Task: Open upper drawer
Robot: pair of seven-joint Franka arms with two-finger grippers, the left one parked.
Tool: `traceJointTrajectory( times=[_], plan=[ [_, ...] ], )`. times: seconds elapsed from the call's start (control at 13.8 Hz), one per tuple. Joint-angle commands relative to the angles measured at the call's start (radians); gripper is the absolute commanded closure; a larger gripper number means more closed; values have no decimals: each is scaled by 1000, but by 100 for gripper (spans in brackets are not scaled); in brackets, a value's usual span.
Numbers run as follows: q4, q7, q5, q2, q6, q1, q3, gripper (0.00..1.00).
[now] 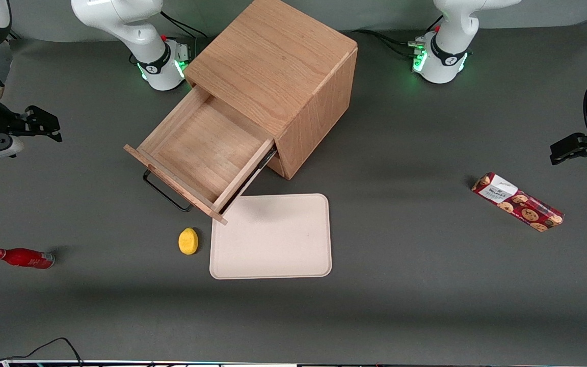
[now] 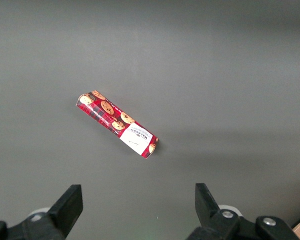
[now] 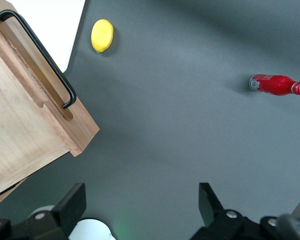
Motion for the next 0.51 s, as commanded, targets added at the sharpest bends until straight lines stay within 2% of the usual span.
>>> traceJointTrajectory(
  times=[0.0,0.07,0.22,0.44],
  plan=[
    [10,333,-13,-20,-59,12,50,0],
    [3,442,-7,-35,-64,12,59,0],
    [-80,449,27,-86,-33,4,49,0],
    [-245,449,33,-182,91,-13,46,0]
  ],
)
